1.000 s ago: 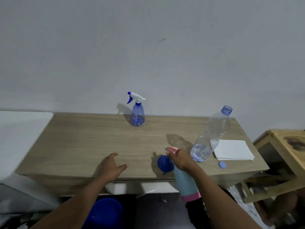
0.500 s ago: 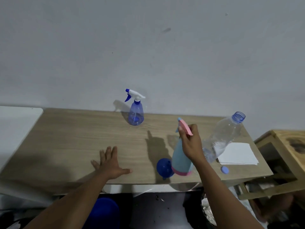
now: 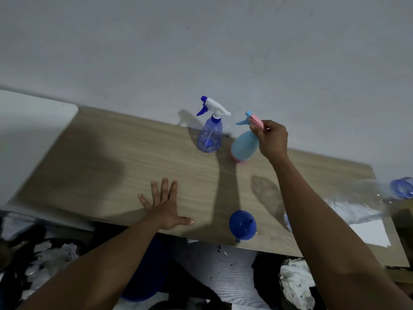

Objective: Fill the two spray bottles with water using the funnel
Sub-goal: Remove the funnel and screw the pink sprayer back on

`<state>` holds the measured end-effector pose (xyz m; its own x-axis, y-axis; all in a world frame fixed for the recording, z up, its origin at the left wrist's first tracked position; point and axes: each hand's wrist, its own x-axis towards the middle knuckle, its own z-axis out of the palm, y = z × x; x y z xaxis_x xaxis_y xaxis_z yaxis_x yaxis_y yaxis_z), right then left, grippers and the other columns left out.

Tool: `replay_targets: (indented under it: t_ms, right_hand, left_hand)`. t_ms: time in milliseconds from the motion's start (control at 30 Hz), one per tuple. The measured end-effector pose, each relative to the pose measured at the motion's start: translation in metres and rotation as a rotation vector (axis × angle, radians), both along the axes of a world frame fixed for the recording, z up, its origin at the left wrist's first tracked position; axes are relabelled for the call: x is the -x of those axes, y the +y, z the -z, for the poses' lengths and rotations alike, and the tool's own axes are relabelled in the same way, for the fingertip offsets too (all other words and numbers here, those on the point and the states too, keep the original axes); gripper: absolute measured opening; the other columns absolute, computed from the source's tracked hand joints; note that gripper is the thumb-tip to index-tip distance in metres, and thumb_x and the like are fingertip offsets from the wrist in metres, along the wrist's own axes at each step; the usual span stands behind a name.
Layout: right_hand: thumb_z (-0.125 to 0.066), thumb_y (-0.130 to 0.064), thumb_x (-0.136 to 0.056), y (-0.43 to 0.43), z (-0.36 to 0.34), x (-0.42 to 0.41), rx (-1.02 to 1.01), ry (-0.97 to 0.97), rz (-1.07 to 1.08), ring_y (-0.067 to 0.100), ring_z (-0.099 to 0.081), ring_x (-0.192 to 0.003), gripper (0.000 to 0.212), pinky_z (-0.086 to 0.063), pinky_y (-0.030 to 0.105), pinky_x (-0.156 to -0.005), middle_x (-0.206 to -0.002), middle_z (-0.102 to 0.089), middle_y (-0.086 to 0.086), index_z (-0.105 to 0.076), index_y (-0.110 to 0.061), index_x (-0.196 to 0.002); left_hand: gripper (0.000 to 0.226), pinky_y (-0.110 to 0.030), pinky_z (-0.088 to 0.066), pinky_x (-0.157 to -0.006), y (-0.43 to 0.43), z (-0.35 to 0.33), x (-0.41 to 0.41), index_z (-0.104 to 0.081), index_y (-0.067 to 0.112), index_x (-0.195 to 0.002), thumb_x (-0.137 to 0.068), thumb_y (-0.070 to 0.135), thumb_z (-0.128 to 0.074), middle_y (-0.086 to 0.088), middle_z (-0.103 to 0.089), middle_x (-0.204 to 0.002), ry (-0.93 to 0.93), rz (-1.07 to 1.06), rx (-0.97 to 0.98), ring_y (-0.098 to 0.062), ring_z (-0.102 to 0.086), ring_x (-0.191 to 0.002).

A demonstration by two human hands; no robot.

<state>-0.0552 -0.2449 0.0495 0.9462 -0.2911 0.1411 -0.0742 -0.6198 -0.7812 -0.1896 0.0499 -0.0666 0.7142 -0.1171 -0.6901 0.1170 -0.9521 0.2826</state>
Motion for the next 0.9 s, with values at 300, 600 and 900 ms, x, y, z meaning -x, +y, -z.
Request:
replay_targets:
  t_ms: [300,600,900]
  right_hand:
    - [-0.069,-0.022,-0.092,0.021,0.008,-0.047,0.094,0.055,-0.076,0.029,-0.064,-0.086,0.023,-0.048,0.035,-0.074,-0.102,-0.073,0.016,-0.075,-0.006,-0.107]
    - [-0.076,-0.027,-0.087,0.016,0.011,-0.028,-0.025,0.020,-0.024,0.021,-0.059,-0.111,0.070,-0.049,0.031,-0.096,-0.134,-0.056,0.010,-0.043,-0.015,-0.147]
    - [-0.064,-0.012,-0.094,-0.012,0.079,0.146,-0.043,0.073,0.075,0.019,-0.059,-0.104,0.040,-0.055,0.040,-0.089,-0.125,-0.060,0.013,-0.056,-0.007,-0.133]
  left_hand:
    - [0.152,-0.072,0.026,-0.102,-0.002,0.002,-0.003,0.036,0.034,-0.146,-0.044,0.091,-0.062,0.003,0.052,-0.148,-0.007,-0.015,-0.014,-0.032,0.052,-0.131]
    - [0.150,-0.073,0.023,-0.104,-0.004,0.002,0.000,0.038,0.034,-0.145,-0.046,0.093,-0.059,0.003,0.052,-0.148,-0.031,-0.017,-0.026,-0.031,0.051,-0.133]
    - [0.148,-0.070,0.021,-0.106,-0.004,0.006,0.005,0.035,0.037,-0.145,-0.046,0.095,-0.059,0.004,0.048,-0.151,-0.085,-0.020,-0.016,-0.030,0.043,-0.140]
